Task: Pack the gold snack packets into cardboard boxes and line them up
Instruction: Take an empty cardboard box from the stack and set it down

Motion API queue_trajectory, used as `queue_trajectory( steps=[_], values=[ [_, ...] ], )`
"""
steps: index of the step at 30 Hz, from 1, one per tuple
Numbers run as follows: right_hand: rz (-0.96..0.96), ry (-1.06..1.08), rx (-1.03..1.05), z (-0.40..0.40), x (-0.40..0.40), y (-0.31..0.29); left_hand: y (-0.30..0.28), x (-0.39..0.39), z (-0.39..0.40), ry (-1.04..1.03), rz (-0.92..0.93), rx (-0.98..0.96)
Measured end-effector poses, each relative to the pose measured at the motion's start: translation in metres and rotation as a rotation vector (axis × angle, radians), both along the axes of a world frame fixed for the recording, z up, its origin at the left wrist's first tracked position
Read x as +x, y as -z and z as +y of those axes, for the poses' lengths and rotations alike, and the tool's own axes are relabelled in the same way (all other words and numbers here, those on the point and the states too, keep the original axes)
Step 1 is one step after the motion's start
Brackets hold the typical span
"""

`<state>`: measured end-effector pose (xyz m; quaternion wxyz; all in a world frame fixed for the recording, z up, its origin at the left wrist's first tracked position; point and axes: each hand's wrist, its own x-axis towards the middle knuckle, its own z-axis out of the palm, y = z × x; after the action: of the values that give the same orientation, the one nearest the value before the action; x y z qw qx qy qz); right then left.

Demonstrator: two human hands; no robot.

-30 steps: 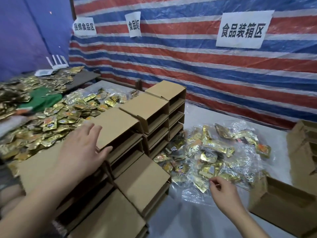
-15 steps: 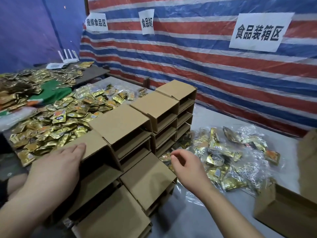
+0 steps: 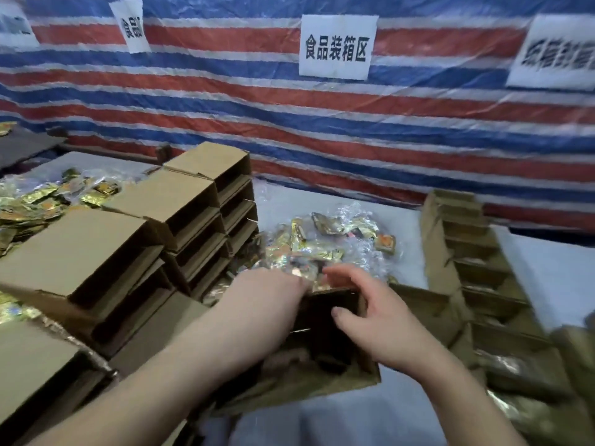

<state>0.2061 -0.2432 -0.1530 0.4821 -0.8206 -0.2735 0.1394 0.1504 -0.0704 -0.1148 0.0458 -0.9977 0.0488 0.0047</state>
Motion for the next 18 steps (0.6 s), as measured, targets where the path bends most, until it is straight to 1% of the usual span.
queue_trajectory(
  steps=[3,5,8,11,15,18],
  values=[
    [0.034,0.271,-0.037,-0.053,0.013,0.04,0.032,0.045,-0.046,0.17,0.03,-0.048],
    [0.072,0.396,-0.048,-0.083,0.015,0.072,0.059,0.065,-0.071,0.247,0.045,-0.092],
    [0.146,0.539,-0.048,-0.117,0.01,0.12,0.104,0.076,-0.085,0.253,0.122,-0.197],
    [0.24,0.599,-0.116,-0.138,-0.001,0.165,0.157,0.069,-0.077,0.133,0.211,-0.337],
    [0.373,0.582,-0.216,-0.137,-0.021,0.222,0.224,0.035,-0.073,-0.109,0.399,-0.709],
    [0.457,0.641,-0.233,-0.127,-0.035,0.254,0.261,0.015,-0.07,-0.218,0.428,-0.846]
  ],
)
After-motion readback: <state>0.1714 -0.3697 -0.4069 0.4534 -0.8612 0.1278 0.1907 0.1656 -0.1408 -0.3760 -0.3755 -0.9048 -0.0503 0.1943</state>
